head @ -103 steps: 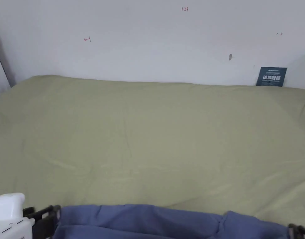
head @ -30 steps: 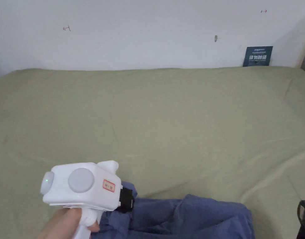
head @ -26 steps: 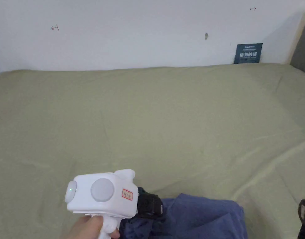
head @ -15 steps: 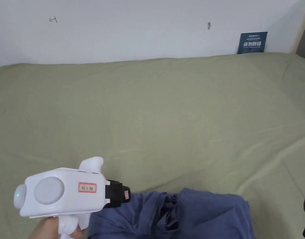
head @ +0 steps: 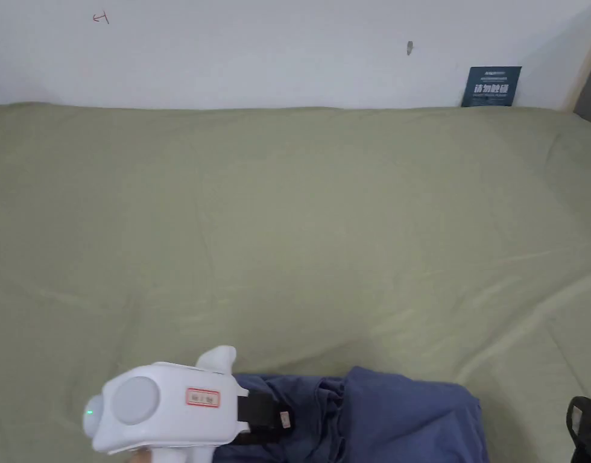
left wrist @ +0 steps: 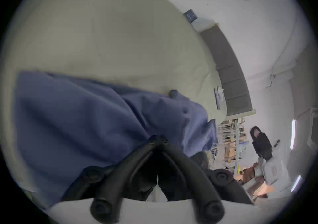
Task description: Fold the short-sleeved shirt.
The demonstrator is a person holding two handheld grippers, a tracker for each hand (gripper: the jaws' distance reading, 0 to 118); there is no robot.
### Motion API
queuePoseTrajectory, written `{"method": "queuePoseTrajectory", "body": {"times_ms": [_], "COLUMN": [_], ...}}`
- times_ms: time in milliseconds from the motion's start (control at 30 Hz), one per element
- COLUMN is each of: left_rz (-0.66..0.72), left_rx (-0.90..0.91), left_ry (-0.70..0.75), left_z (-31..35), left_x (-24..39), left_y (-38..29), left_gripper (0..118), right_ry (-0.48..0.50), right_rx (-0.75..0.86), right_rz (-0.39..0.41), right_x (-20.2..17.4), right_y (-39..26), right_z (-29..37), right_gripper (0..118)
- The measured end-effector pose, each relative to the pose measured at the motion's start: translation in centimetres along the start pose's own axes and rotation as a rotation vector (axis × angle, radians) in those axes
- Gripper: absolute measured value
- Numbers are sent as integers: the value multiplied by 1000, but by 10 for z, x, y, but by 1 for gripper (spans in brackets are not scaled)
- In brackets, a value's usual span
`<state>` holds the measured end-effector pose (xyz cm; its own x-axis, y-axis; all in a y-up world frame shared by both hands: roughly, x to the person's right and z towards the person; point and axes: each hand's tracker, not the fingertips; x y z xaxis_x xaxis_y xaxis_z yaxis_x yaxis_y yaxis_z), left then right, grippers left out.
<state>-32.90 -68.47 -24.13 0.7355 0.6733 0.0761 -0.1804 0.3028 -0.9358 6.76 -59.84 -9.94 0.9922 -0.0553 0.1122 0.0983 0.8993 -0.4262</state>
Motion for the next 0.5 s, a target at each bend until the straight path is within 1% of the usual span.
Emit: {"method": "queuePoseTrajectory", "body": {"times_ms": [33,167,233,300,333,367,400,433,467,500], "left_rz": [-18,25,47,59,64,91,124,136,135,148], "left_rx": [28,122,127,102,85,69,46,8,-4,6], "left_ry": [7,130,181,183,151,72,22,-16,-54,-74], "left_z": [25,108,123,121,116,108,99,87,76,68], "left_x": [-1,-33,-58,-77,-86,-95,-100,-105,-109,-112], "left_y": [0,-1,1,6,8,10,11,12,12,14], "left_gripper": [0,0,0,0,6,28,69,115,118,118], "right_ry": [5,28,39,54,57,60,65,70,71,66], "right_rx": [-1,1,1,-9,-13,-14,-15,-16,-15,-18], "right_rz": [2,22,31,38,44,48,51,53,59,69], "right_x": [-2,-14,-21,-28,-32,-36,-38,-40,-41,-43], "right_y": [1,3,2,1,0,0,0,-1,-1,-1], "right_z": [-1,-5,-7,-9,-10,-9,-9,-8,-7,-7], "right_gripper": [0,0,0,0,0,0,0,0,0,0]}}
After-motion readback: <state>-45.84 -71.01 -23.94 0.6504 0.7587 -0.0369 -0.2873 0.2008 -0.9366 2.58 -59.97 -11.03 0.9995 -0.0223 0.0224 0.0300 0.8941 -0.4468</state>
